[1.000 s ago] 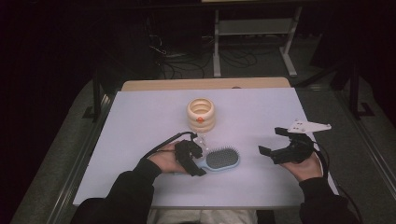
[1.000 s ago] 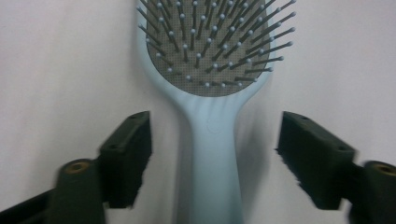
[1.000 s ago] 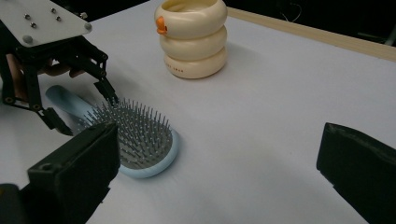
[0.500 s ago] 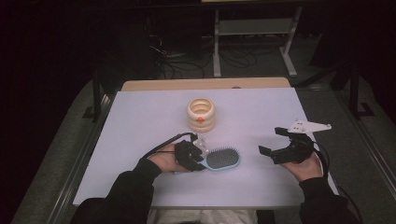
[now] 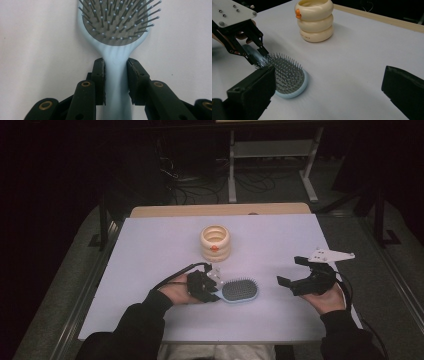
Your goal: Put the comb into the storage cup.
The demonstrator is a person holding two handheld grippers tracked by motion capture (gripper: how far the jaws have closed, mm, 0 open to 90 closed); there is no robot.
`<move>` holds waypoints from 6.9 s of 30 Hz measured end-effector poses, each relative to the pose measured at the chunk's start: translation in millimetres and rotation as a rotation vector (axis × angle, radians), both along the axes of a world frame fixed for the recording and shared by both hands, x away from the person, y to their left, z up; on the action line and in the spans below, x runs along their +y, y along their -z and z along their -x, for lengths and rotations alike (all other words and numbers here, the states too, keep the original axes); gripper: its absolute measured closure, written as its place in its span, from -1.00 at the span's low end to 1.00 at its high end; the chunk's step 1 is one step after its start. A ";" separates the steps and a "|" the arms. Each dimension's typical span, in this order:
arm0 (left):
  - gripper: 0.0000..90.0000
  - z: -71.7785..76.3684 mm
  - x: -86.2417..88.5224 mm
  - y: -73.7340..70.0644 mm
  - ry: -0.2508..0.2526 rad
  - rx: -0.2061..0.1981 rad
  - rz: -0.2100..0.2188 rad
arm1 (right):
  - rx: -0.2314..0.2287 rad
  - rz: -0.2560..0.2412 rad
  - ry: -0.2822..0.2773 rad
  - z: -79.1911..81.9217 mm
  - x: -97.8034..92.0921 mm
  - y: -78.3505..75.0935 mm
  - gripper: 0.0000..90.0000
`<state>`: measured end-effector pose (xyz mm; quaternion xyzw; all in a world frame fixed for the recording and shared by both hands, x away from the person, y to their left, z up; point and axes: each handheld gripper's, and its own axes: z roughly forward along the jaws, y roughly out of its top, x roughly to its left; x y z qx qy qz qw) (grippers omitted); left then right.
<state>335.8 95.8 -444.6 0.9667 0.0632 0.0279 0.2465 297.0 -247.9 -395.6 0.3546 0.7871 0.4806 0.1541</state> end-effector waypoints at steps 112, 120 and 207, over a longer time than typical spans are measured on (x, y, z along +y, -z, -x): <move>0.55 -15.8 76.8 -127.2 -0.246 -0.292 0.258 | 0.036 -0.078 -0.168 -63.6 112.5 -78.9 -1.00; 0.55 -13.0 79.1 -126.5 -0.273 -0.330 0.294 | 0.069 -0.207 -0.166 -75.5 120.8 -82.0 -1.00; -0.28 -20.5 116.3 -105.9 -0.303 -0.137 0.609 | 0.162 -0.183 -0.170 -94.1 156.0 -165.4 0.24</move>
